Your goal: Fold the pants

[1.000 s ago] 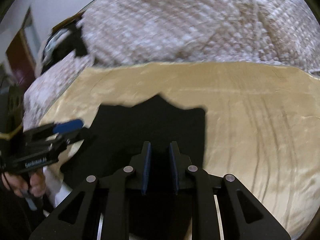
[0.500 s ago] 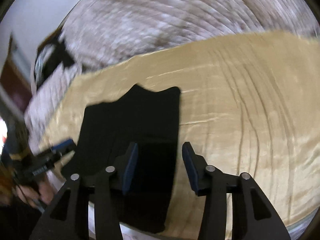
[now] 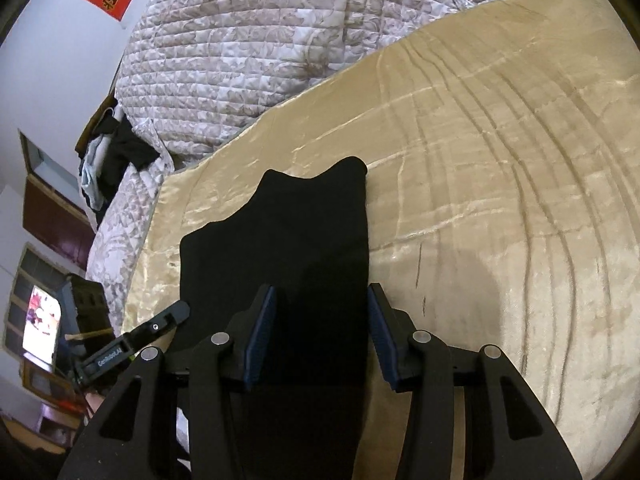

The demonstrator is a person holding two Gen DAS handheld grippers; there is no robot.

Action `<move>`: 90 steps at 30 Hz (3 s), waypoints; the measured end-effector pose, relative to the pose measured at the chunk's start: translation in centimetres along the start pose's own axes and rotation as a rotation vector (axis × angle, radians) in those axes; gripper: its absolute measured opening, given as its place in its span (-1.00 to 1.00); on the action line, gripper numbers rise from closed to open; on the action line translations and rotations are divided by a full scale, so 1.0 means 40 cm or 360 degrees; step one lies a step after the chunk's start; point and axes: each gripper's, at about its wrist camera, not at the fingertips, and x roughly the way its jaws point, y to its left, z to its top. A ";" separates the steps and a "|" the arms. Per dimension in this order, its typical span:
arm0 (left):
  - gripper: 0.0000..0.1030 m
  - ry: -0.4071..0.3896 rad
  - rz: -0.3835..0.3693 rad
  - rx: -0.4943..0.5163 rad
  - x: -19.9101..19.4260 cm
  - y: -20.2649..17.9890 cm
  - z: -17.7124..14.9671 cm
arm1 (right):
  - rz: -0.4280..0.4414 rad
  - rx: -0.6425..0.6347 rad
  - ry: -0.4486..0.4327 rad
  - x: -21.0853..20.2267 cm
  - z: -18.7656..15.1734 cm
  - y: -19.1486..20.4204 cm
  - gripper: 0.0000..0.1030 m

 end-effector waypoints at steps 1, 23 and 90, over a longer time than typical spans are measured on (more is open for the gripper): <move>0.07 0.0005 -0.0011 0.0001 -0.002 -0.003 -0.008 | 0.0012 0.0000 0.0008 -0.001 -0.002 0.001 -0.09; -0.46 -0.0088 0.0051 0.0114 -0.015 -0.068 0.001 | 0.0044 0.0012 -0.0003 0.013 -0.013 0.019 -0.68; -0.23 -0.0211 0.0588 0.0388 -0.023 -0.029 0.110 | -0.0440 -0.0665 -0.0081 0.130 0.028 0.268 -0.60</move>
